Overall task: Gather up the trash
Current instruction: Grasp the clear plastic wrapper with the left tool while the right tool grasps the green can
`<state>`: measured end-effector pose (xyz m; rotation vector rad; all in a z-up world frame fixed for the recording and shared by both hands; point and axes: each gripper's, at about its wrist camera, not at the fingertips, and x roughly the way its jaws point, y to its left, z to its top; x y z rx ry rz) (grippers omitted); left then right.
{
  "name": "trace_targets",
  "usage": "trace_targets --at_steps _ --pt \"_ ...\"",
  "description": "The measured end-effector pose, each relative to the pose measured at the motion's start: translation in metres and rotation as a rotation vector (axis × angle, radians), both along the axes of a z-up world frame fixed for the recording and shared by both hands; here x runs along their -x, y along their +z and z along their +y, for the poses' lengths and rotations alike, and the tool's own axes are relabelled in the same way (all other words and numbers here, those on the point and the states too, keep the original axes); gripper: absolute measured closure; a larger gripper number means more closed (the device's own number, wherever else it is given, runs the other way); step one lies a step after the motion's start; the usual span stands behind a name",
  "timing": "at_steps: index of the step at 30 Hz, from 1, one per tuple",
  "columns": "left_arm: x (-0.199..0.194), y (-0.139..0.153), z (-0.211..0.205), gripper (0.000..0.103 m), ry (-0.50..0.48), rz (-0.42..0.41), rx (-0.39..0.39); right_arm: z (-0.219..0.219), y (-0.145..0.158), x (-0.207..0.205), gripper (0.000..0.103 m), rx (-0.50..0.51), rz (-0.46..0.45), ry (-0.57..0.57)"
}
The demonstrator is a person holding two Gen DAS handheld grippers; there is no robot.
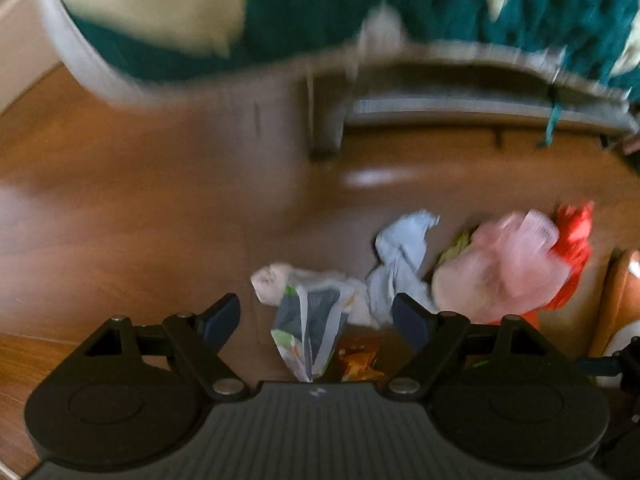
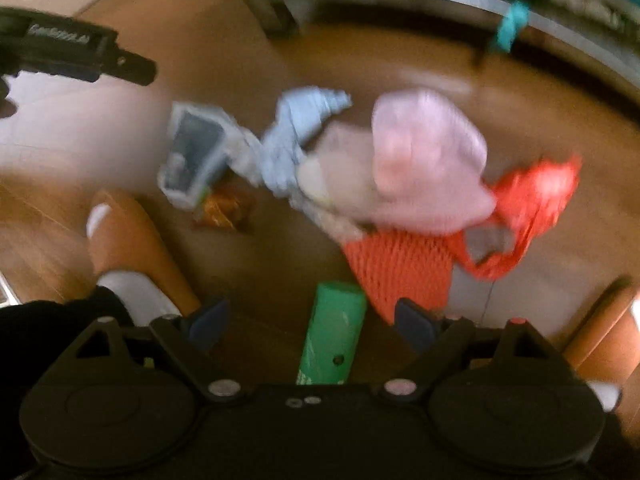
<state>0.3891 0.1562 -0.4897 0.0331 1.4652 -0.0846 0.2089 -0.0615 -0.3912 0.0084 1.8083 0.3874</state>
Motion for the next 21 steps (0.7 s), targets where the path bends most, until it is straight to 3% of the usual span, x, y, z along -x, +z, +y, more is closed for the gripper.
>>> trace_targets --at_steps 6,14,21 --pt "0.011 -0.066 0.0 0.02 0.028 0.091 -0.007 0.005 -0.045 0.014 0.016 0.034 0.073 0.031" --pt "0.003 -0.116 0.007 0.02 0.092 0.135 -0.002 0.008 -0.083 0.026 0.018 0.045 0.154 0.027" --pt "0.003 -0.132 0.004 0.049 0.079 0.142 -0.012 0.014 -0.103 0.031 0.03 0.055 0.199 0.026"
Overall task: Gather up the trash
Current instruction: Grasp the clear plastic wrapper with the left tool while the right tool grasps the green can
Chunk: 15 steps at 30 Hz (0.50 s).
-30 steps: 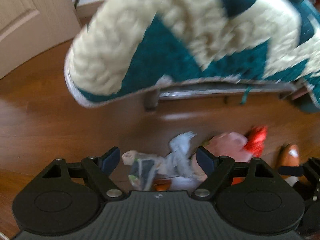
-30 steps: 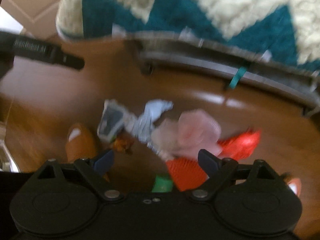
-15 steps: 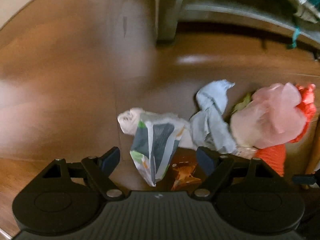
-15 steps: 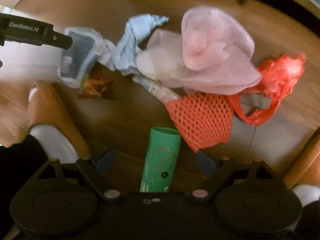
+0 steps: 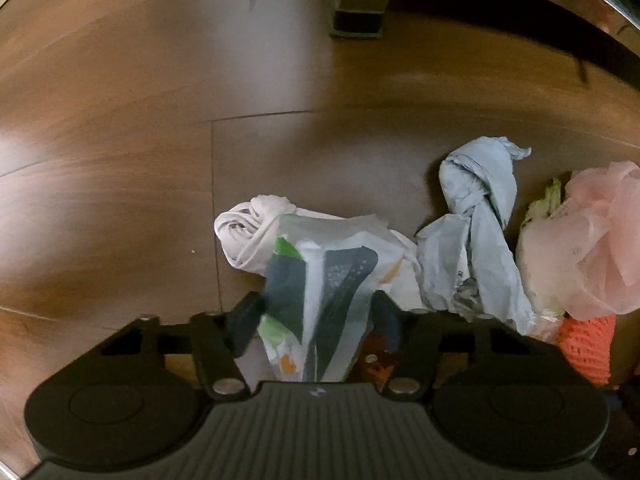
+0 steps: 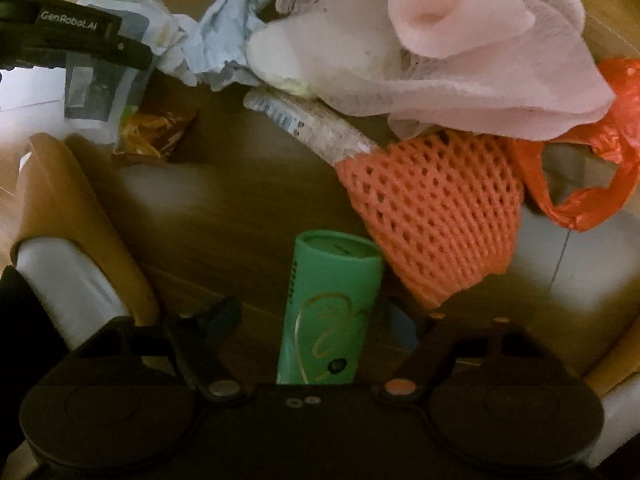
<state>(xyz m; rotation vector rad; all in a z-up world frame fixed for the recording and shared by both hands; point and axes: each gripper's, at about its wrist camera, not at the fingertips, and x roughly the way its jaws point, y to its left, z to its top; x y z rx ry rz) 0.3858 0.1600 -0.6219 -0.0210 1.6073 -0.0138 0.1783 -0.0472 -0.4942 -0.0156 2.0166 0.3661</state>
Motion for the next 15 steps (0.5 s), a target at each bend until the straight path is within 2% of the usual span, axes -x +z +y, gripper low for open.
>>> trace_targets --at_steps 1,3,4,5,6,11,15 --pt "0.0 0.0 0.001 0.053 0.012 -0.004 0.004 0.001 -0.001 0.0 0.031 0.003 0.003 -0.001" --pt "0.0 0.0 0.004 0.064 0.031 -0.006 0.014 0.004 -0.004 0.002 0.04 0.016 0.008 0.001" --pt "0.001 0.0 0.005 0.066 0.036 -0.007 0.012 0.005 -0.005 0.002 0.044 0.022 0.016 0.003" --pt "0.001 0.0 0.005 0.07 0.04 -0.009 0.01 0.006 -0.006 0.003 0.053 0.034 0.025 0.007" --pt "0.002 0.0 0.005 0.072 0.046 -0.011 0.013 0.003 -0.005 0.003 0.054 0.04 0.032 0.005" --pt "0.009 0.005 0.001 0.086 0.058 -0.012 0.016 0.009 0.005 0.009 0.055 0.046 0.012 0.048" --pt "0.013 0.022 0.0 0.089 0.038 -0.037 0.023 0.006 0.028 0.012 0.055 0.042 -0.04 0.057"
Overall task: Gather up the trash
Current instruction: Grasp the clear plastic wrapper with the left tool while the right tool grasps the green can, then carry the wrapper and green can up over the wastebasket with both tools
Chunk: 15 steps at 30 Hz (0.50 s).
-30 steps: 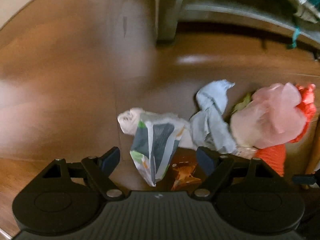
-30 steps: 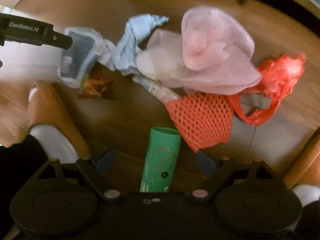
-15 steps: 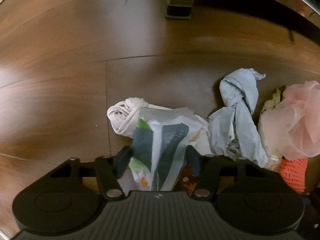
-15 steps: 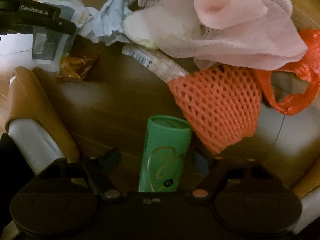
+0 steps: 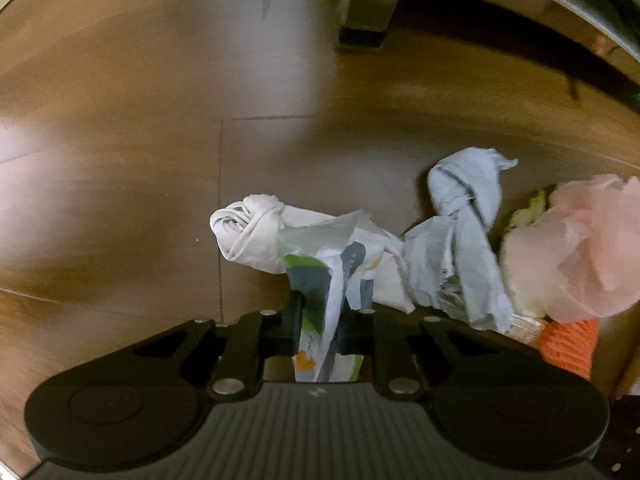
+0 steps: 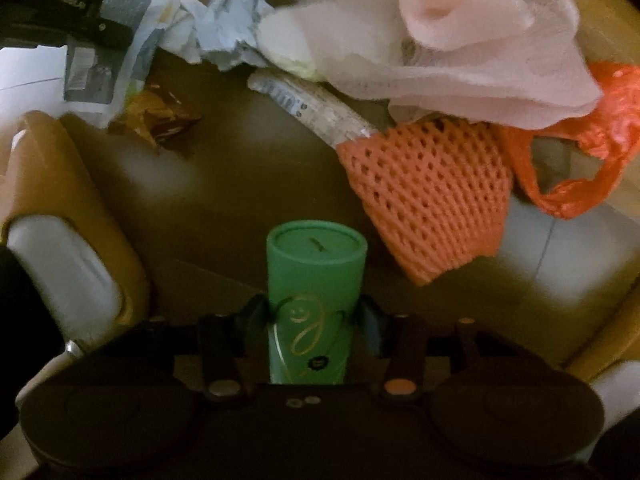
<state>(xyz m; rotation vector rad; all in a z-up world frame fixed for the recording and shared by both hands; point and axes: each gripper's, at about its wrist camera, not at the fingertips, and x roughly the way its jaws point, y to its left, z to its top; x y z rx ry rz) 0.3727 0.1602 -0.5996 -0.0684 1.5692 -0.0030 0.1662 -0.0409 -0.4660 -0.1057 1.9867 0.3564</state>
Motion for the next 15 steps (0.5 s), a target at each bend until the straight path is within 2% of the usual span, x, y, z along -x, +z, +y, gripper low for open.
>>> trace_targets --at_steps 5,15 --pt "0.007 0.034 0.007 0.091 -0.012 -0.036 0.01 0.0 0.043 -0.003 0.056 -0.022 -0.082 -0.019" --pt "0.012 0.156 0.008 0.091 -0.055 -0.187 0.012 0.007 0.162 -0.041 0.056 -0.092 -0.324 -0.042"
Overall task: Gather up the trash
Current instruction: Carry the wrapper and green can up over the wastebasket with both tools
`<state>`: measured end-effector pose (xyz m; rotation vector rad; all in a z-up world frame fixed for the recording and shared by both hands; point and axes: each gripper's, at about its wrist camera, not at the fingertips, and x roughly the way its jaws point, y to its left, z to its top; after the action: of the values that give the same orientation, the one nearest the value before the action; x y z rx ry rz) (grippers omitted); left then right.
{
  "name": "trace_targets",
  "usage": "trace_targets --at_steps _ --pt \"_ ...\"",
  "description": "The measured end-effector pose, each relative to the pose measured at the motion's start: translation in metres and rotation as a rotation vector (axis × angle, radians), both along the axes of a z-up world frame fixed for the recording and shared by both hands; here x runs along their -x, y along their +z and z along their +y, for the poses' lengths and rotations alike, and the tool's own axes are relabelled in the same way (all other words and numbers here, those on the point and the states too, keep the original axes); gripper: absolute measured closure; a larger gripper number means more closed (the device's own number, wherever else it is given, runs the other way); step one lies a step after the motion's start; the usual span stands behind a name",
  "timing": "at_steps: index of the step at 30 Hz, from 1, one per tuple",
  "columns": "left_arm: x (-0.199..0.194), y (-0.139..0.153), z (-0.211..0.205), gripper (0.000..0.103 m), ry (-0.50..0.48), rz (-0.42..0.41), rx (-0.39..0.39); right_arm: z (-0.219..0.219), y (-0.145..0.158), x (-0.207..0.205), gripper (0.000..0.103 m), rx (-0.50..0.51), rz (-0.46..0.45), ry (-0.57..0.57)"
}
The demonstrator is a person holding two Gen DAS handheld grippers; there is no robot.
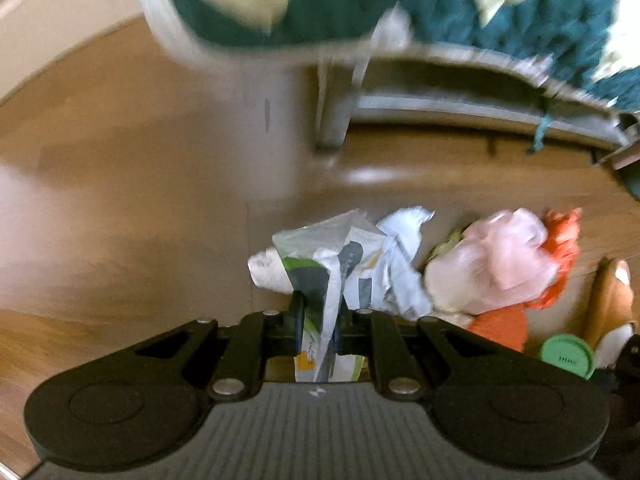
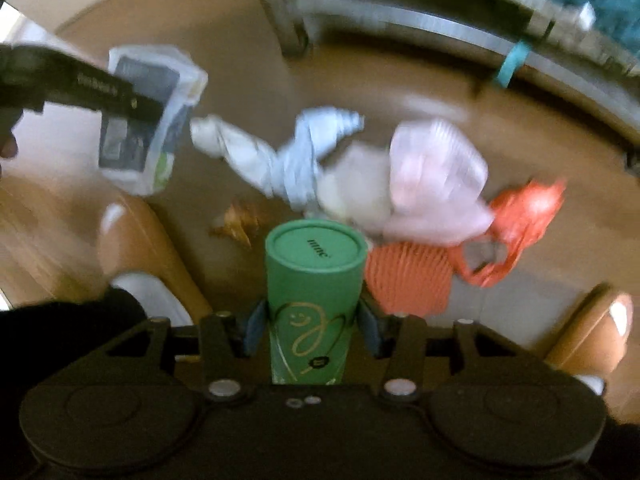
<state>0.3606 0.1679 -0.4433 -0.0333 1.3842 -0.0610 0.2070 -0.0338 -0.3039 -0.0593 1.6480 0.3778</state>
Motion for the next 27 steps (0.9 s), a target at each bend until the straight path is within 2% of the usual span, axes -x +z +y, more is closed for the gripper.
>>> trace_targets --at_steps 12,19,27 --pt "0.015 0.18 -0.027 0.09 -0.015 -0.283 0.02 -0.008 0.165 -0.034 0.056 -0.089 -0.327 -0.023" --pt "0.035 0.269 -0.047 0.09 -0.031 -0.438 0.039 -0.027 0.272 -0.055 0.056 -0.119 -0.541 -0.016" --pt "0.05 0.365 -0.06 0.09 -0.031 -0.61 0.05 -0.045 0.377 -0.07 0.056 -0.143 -0.75 -0.018"
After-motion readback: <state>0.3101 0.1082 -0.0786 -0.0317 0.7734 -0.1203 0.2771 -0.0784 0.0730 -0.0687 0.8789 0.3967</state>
